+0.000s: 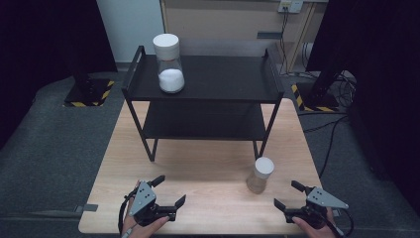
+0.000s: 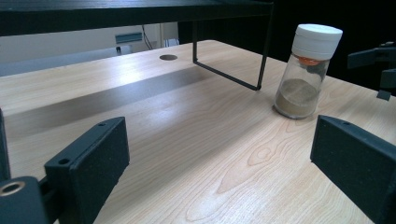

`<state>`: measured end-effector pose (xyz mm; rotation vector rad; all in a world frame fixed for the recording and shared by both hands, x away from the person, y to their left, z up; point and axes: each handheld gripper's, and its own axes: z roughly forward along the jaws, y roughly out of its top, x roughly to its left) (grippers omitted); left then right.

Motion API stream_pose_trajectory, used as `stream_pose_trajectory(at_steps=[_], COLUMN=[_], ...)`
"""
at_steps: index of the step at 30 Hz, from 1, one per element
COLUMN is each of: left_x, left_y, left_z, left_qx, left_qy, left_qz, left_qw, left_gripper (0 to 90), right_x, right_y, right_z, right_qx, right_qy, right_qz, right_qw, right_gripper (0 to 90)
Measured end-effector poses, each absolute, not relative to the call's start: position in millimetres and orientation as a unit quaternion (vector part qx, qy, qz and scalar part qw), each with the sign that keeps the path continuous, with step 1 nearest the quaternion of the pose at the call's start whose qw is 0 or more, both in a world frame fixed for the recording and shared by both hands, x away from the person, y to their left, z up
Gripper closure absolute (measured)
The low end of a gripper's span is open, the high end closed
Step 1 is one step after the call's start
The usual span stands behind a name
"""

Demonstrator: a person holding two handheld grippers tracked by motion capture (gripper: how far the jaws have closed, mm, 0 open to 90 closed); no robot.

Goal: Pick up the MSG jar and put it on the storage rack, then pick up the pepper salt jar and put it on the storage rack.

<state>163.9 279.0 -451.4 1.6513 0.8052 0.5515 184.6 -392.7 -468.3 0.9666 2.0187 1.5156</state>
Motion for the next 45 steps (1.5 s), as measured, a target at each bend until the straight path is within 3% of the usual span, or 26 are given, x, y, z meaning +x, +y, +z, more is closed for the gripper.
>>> stream_pose_trajectory(at_steps=[45], left_x=[159], left_y=[285], left_z=[-457], left_qx=[0.696], left_qy=[0.356], left_qz=[0.241], left_qw=[0.575], left_gripper=[3.5], right_x=[180], right_y=[-381], right_z=[-465], right_qx=[0.344], right_qy=[0.731], right_qz=[0.547], right_qw=[0.219], right_gripper=[3.6])
